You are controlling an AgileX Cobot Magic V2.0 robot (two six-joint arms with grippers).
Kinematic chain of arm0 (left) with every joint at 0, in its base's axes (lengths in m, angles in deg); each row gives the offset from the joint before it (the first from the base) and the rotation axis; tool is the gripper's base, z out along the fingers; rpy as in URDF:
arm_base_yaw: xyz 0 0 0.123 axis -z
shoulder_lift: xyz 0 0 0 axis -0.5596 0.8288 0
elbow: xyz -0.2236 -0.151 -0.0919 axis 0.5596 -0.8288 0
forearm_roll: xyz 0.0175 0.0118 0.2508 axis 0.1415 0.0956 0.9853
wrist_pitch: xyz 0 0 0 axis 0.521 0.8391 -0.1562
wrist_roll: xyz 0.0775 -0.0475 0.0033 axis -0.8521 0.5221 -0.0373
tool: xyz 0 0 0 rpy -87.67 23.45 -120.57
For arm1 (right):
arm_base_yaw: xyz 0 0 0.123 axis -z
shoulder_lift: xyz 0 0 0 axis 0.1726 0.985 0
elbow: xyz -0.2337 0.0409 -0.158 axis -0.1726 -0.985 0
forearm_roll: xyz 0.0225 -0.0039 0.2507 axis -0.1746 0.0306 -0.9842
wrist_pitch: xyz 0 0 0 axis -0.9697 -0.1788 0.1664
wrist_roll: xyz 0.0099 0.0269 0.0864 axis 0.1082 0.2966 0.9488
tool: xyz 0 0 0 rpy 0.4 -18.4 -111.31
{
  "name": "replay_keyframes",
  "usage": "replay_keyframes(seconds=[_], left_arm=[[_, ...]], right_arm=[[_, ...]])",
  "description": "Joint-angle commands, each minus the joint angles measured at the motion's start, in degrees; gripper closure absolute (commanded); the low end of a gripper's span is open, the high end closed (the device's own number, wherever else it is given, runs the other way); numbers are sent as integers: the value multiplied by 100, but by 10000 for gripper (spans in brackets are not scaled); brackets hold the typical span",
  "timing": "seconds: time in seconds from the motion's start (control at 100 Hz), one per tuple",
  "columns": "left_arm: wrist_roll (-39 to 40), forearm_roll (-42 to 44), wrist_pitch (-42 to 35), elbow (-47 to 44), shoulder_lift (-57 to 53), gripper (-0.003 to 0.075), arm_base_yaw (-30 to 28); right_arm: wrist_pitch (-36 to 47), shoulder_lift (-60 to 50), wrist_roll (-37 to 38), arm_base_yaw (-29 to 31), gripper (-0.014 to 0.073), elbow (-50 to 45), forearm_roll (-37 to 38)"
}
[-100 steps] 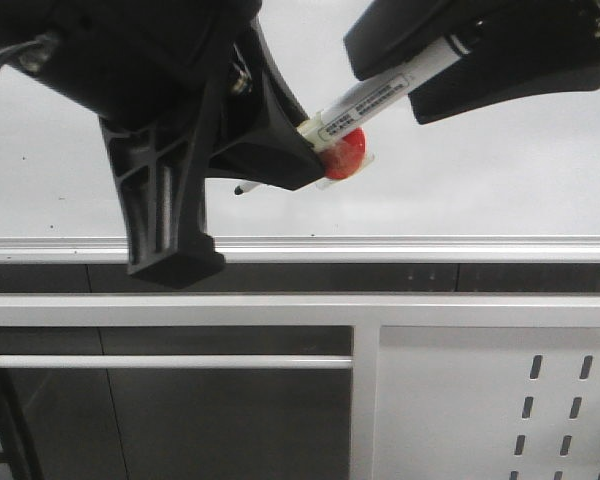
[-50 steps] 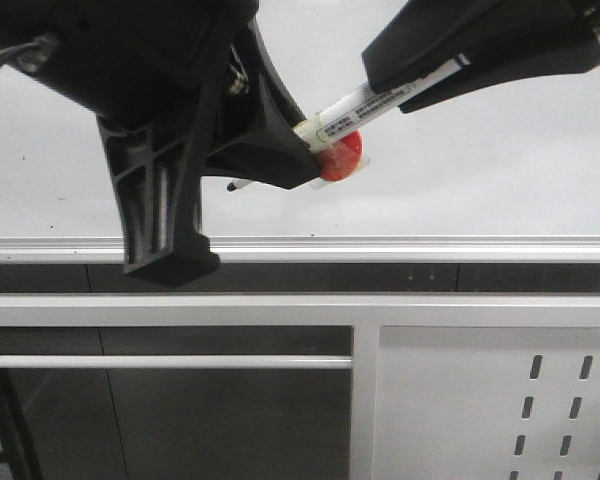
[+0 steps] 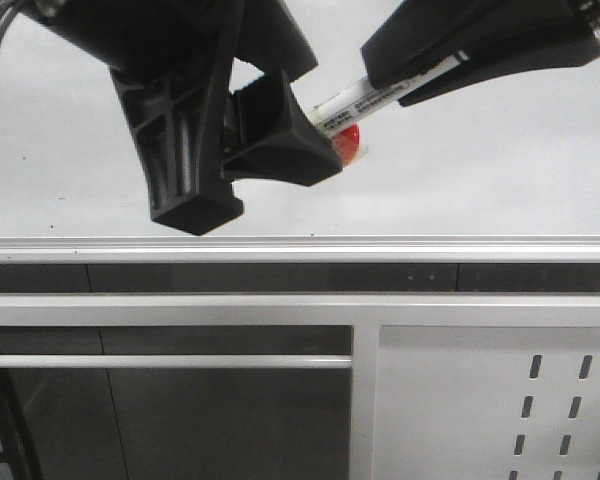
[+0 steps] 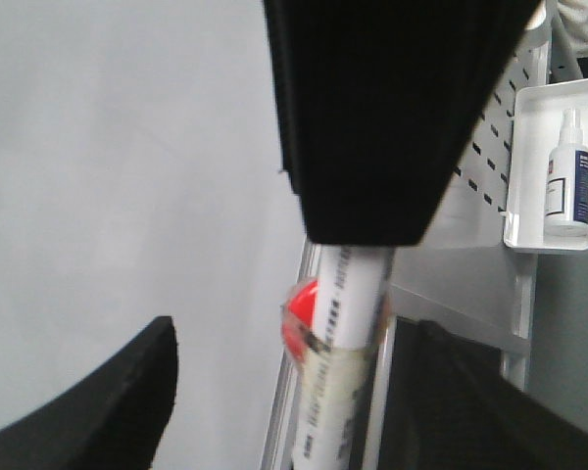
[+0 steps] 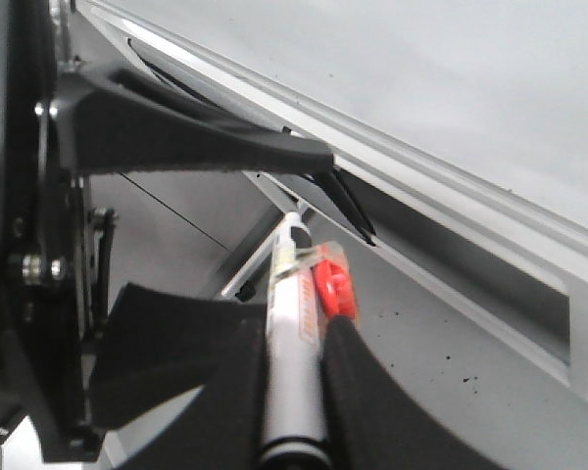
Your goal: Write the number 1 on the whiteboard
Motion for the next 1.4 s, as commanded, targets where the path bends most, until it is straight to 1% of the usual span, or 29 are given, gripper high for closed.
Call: replay_keyframes(seconds=[0.0, 0.07, 0.2, 0.28, 0.39, 0.45, 0.5, 0.61, 0.7, 0.74, 0.76, 0.79, 0.8, 0.82, 0.85, 0.86, 1.03, 1.17, 1.3, 1.39], left_arm=[[65, -129, 84, 198, -185, 220, 52], [65, -360, 298, 198, -221, 220, 52], [65, -863, 417, 198, -390, 220, 52], [65, -1132, 501, 198, -604, 221, 52], [65, -1519, 711, 198, -950, 246, 52], [224, -1774, 841, 198, -1189, 264, 52], [366, -1913, 993, 198, -1382, 280, 52], [413, -2172, 1167, 99, -1813, 321, 52], [599, -2239, 1320, -35, -2126, 430, 52], [617, -2310, 1344, -109, -2238, 502, 52], [617, -2384, 1344, -149, -2328, 556, 52], [617, -2435, 1344, -207, -2395, 599, 52], [617, -2466, 1344, -222, -2438, 629, 52], [617, -2518, 1331, -266, -2501, 659, 52], [617, -2566, 1315, -327, -2579, 735, 52], [617, -2583, 1315, -356, -2598, 740, 52], [1027, -2664, 1125, -622, -2873, 738, 52], [1425, -2653, 618, -936, -2982, 738, 52], [1932, -2447, -147, -1396, -3029, 738, 52], [2550, -1956, -307, -1655, -3038, 738, 40]], right_arm=[[280, -87, -319, -1, 672, 188, -210], [413, -138, -527, -1, 672, 188, -210], [737, -265, -580, -1, 672, 188, -155], [779, -335, -580, -1, 672, 188, -71], [739, -471, -580, -1, 672, 188, 196], [717, -575, -580, -1, 672, 188, 371], [717, -688, -580, -1, 672, 175, 410], [717, -992, -580, -1, 672, 165, 540], [717, -1254, -580, -1, 672, 165, 608], [717, -1356, -580, -1, 672, 165, 704], [705, -1432, -580, -1, 672, 165, 786], [705, -1483, -580, -1, 672, 165, 849], [705, -1521, -568, -1, 672, 165, 876], [705, -1584, -557, -1, 672, 153, 910], [715, -1661, -531, -1, 672, 127, 940], [716, -1680, -531, -1, 672, 129, 940], [716, -1998, -531, -1, 672, -103, 977], [894, -2115, -531, -1, 672, -430, 1093], [1469, -2301, -531, -1, 672, -894, 1093], [1930, -2511, -531, -1, 672, -1256, 1093]])
